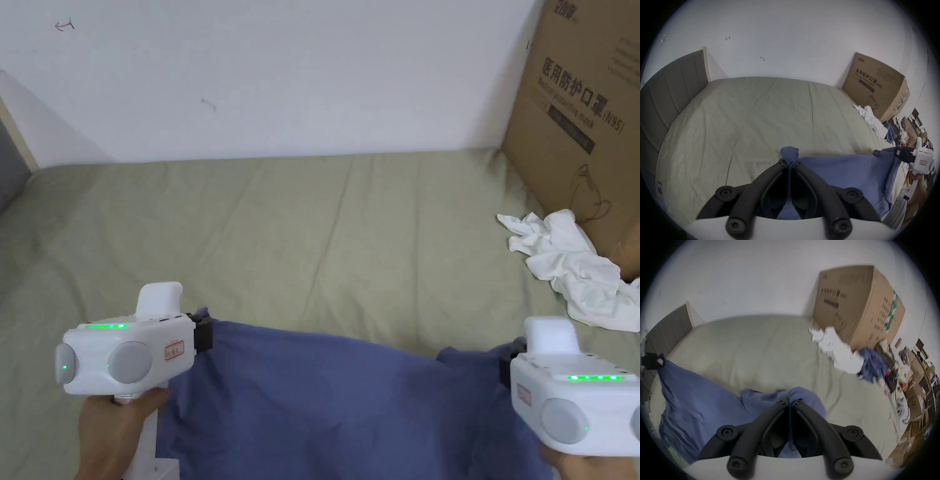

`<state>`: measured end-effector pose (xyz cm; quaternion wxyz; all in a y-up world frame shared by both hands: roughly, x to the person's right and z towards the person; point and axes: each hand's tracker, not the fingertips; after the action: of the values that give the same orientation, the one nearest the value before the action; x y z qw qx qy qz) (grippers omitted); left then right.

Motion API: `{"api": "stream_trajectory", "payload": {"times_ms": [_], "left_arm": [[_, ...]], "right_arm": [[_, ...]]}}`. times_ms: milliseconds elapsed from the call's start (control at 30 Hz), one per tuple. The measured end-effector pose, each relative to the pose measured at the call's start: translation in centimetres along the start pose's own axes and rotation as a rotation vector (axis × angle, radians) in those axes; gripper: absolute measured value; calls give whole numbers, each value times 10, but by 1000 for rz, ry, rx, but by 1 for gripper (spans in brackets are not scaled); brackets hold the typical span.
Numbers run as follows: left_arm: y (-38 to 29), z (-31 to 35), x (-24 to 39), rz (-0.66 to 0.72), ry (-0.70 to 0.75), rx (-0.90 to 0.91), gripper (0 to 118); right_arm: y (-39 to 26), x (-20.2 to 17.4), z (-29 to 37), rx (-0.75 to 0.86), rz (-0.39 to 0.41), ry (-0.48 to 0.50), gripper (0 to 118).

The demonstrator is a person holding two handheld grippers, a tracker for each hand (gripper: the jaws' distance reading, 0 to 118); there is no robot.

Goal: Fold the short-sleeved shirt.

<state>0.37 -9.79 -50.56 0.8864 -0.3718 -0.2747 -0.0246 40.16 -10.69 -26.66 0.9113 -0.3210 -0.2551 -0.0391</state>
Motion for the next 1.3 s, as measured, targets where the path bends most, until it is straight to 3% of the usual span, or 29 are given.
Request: {"api": "stream_trajectory", "payload": {"times_ms": [300, 567, 700, 1033, 1300], "left_arm": [[56, 99, -9, 41, 15, 227, 7], [119, 171, -10, 45, 20, 382, 7], [152, 182, -11, 32, 64, 423, 7], [245, 202, -27, 14, 139, 549, 7], [247, 163, -32, -29, 164, 539, 7]], "right_arm": [[100, 2, 93, 311, 6, 40, 5], [173, -16, 130, 461, 0, 106, 5], [214, -16, 126, 523, -23, 117, 5], [316, -7, 127, 677, 23, 50, 5], [316, -10, 91, 673, -1, 105, 5]]}}
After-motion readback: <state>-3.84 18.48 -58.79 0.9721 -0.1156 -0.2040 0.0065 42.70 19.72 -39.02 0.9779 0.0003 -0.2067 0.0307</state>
